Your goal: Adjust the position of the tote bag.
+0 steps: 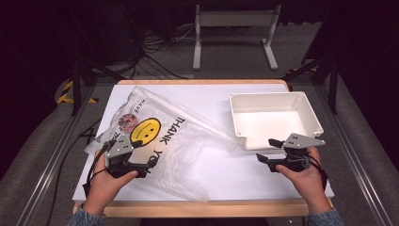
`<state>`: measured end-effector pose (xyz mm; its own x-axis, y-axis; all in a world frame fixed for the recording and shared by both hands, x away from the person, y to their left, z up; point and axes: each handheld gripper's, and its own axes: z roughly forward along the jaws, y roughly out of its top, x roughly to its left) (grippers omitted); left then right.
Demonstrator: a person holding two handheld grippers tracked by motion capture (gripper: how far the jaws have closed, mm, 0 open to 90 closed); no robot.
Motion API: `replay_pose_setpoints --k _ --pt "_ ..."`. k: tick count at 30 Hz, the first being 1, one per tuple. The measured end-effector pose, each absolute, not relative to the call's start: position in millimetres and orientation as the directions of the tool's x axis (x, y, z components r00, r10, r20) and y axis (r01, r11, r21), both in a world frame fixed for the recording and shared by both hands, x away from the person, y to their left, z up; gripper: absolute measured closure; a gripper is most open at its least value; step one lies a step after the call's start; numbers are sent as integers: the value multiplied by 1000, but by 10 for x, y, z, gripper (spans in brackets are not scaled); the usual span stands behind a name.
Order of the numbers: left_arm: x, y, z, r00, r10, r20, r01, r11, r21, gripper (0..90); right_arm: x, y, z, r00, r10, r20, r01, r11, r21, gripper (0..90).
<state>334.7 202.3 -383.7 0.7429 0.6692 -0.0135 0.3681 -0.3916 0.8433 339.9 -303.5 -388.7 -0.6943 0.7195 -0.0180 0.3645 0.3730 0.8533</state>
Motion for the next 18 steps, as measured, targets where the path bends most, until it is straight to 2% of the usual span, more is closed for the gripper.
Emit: replay_pose_setpoints --k 6,11,18 --pt "3335 1913 -3740 767 641 -32 353 -380 855 153 3386 -3016 -3857 -698 716 -24 355 376 856 243" --pt "3327 1718 -3642 790 613 -7 317 -399 860 124 3382 -2982 -3855 -703 711 -19 353 372 859 229" --pt "3355 1554 -3673 799 601 1 316 -422 850 103 3355 -2944 -3837 -704 709 -28 343 374 861 196"
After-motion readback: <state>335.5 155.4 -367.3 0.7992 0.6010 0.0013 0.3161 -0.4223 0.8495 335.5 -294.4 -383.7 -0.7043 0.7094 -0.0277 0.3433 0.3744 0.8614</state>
